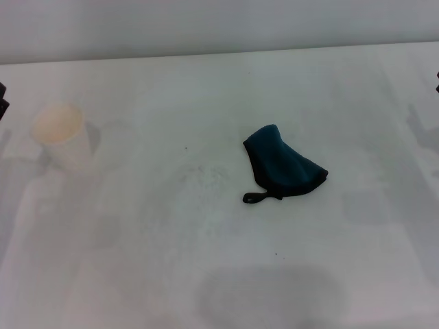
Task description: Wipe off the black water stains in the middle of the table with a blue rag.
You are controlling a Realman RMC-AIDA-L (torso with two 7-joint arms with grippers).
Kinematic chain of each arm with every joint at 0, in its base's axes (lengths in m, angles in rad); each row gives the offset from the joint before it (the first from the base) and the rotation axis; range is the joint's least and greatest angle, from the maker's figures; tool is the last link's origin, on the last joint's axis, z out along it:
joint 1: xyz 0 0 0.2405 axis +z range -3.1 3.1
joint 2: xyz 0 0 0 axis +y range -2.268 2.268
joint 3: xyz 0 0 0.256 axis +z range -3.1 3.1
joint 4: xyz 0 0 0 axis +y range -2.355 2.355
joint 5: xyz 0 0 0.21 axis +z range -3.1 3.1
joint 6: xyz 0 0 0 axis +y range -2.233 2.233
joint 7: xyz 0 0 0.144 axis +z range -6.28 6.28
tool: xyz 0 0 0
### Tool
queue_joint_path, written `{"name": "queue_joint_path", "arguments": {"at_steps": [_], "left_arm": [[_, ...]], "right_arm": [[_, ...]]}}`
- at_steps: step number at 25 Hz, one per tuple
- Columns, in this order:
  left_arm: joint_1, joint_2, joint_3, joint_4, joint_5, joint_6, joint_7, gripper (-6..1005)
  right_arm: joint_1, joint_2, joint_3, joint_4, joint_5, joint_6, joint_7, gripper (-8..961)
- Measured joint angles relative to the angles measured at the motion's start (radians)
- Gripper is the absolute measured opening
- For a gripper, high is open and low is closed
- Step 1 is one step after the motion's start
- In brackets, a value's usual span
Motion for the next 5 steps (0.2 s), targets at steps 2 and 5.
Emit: {"name": "queue_joint_path", "arguments": {"at_steps": [2,5], "left_arm": [[-0.001,-0.001,-0.001,0.002,-0.001,0.0,0.0,887],[-0.003,-0.001,-0.001,0.017,-0.003,-0.001,0.0,887]], "right_arm": [[-0.001,0.0,0.0,-0.003,0.001,-0.001,-0.001,785],[-0.006,-0.002,0.001,-0.014,0.002,-0.002,-0.001,785]]}}
